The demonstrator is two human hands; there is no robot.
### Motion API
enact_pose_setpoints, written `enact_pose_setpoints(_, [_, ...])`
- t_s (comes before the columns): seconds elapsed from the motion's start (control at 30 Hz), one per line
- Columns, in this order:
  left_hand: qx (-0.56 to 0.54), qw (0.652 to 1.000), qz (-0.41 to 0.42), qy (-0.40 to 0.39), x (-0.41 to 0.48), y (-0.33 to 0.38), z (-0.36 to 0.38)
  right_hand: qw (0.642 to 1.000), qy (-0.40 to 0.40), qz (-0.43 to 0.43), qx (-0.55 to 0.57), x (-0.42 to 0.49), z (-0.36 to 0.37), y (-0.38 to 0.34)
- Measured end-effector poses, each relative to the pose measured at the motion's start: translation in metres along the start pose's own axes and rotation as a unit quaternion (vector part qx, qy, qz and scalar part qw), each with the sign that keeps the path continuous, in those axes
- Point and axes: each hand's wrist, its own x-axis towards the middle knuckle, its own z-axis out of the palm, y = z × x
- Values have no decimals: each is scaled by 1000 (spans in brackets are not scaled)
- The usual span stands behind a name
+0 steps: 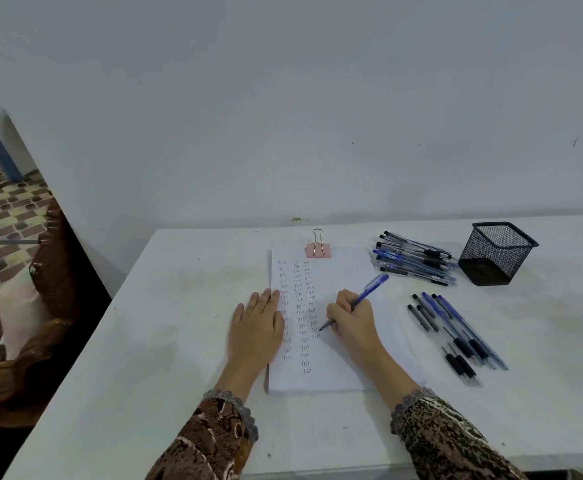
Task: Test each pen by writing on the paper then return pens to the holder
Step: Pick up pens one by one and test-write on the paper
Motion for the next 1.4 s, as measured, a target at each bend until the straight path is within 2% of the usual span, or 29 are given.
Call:
enact_pose_setpoints(0.07, [-16, 1000, 3, -13, 2, -2, -2, 996, -5, 32, 80, 4, -4, -4])
enact_pose_setpoints(0.2, [-26, 1000, 11, -11, 3, -11, -7, 996, -5, 49, 71, 11, -3, -13])
enact_pose_setpoints(0.37, [12, 1000, 3, 5, -2, -13, -7, 985, 54, 64, 150, 11, -3, -14])
enact_pose_setpoints(0.47, [23, 1000, 2, 5, -1, -12, -4, 995, 85, 15, 49, 8, -2, -9])
enact_pose_setpoints(0.57, [29, 1000, 1, 6, -2, -13, -4, 996, 84, -15, -36, 4, 0, -8])
enact_pose_setpoints(0.7, [27, 1000, 4, 5, -2, -12, -4, 995, 84, -17, -59, 5, 1, -10])
enact_pose_setpoints(0.83, [28, 1000, 5, 5, -1, -13, -4, 997, 49, 9, -56, 11, -7, -15])
enact_pose_setpoints(0.9, [25, 1000, 6, 3, -2, -14, -4, 994, 41, 15, -98, 18, -20, -25])
enact_pose_setpoints(0.97, [25, 1000, 8, 4, -2, -13, -4, 977, 50, -3, -209, 25, -42, -40])
enact_pose_setpoints(1.03, [29, 1000, 9, 3, -2, -14, -3, 942, 71, -13, -328, 33, -71, -53])
enact_pose_setpoints(1.17, [29, 1000, 7, 0, -2, -14, -3, 883, 98, 54, -456, 43, -127, -56])
enact_pose_setpoints(1.23, [27, 1000, 4, 1, -1, -14, -3, 857, 86, 76, -502, 42, -146, -52])
enact_pose_setpoints(1.33, [33, 999, 0, 4, -1, -14, -2, 817, 22, 105, -566, 36, -160, -47])
enact_pose_setpoints(1.4, [33, 999, -2, 8, -2, -13, -3, 807, -2, 116, -580, 37, -164, -45])
